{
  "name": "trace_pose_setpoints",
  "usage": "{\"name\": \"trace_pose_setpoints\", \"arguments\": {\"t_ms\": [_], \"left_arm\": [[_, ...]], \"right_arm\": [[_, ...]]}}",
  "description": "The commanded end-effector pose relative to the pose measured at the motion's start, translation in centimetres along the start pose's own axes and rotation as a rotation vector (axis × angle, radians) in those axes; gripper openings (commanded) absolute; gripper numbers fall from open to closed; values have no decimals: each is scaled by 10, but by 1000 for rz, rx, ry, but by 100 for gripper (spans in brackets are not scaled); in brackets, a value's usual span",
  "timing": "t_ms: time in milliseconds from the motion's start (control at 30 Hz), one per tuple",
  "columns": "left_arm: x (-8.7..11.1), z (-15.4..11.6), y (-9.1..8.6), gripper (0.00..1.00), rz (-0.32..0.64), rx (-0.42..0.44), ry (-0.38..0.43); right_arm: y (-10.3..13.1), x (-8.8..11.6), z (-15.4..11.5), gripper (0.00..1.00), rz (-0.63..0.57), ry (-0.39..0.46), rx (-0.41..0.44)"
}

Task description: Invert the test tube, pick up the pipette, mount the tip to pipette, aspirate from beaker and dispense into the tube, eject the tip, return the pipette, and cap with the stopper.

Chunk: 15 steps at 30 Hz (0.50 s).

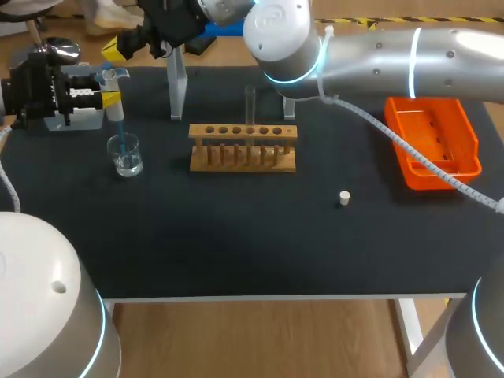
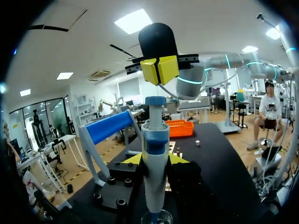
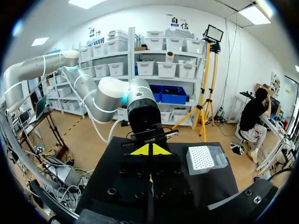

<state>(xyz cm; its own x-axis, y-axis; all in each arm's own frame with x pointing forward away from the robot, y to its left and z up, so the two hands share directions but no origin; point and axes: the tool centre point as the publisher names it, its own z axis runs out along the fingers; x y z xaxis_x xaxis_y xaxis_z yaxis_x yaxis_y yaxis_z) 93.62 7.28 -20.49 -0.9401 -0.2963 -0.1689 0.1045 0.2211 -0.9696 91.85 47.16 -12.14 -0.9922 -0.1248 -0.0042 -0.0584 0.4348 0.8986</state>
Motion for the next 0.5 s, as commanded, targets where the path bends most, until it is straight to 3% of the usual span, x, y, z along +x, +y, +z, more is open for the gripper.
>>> {"name": "trace_pose_setpoints", "arguments": {"t_ms": [33, 500], "left_arm": [[1, 0, 0, 0, 2, 0, -2], [1, 0, 0, 0, 2, 0, -2]], "right_arm": [[-2, -2, -1, 0, -1, 7, 5], [-4, -6, 7, 0, 3, 16, 11]]}}
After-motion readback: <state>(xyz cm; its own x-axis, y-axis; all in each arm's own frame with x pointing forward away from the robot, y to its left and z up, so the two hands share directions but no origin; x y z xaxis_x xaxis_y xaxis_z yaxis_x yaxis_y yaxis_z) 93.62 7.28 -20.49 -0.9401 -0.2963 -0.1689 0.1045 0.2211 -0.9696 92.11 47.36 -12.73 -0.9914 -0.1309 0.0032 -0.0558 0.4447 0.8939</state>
